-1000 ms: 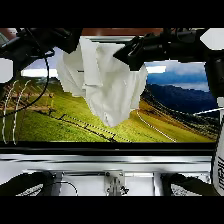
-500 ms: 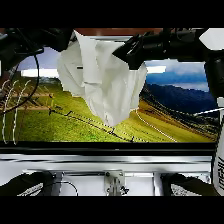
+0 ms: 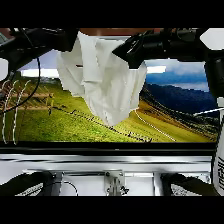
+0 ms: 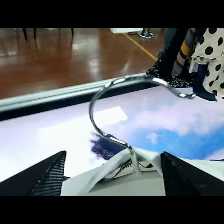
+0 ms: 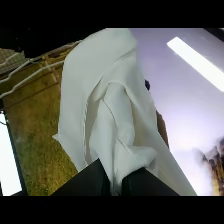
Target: Fold the shirts.
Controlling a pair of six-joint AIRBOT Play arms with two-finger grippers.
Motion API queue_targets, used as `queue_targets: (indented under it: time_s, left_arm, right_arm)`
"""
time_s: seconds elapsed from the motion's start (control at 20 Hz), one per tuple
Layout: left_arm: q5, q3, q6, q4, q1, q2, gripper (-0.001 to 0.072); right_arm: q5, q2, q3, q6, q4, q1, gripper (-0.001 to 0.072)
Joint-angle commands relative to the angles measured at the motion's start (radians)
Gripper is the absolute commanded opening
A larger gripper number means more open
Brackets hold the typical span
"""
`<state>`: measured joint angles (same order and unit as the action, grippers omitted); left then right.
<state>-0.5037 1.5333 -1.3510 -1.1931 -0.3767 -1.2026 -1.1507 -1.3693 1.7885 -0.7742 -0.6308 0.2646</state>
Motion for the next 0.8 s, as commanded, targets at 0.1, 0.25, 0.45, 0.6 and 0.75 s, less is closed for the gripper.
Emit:
queue_targets:
  time_s: [0.1,0.25,0.45,0.6,0.75]
  left_arm:
    - [0.133,0.0,-0.076,0.024,-0.038,-0.043,0.0582]
    - [0.241,0.0,-0.076,0.024,-0.056,-0.043,0.0211]
    - [0.307,0.0,-0.075,0.023,-0.06,-0.042,0.0063]
    - [0.306,0.0,-0.075,0.023,-0.059,-0.042,0.0062]
    - [0.306,0.0,-0.075,0.023,-0.059,-0.042,0.0061]
  right_arm:
    - [-0.011,0.0,0.0,0.001,0.004,0.001,0.0066]
    - [-0.031,0.0,0.0,0.001,0.0,0.001,0.0067]
    - [-0.079,0.0,0.0,-0.023,-0.016,0.001,0.0072]
    - [-0.143,0.0,0.0,-0.043,-0.066,0.001,0.0216]
    - [-0.179,0.0,0.0,-0.063,-0.124,0.001,0.0308]
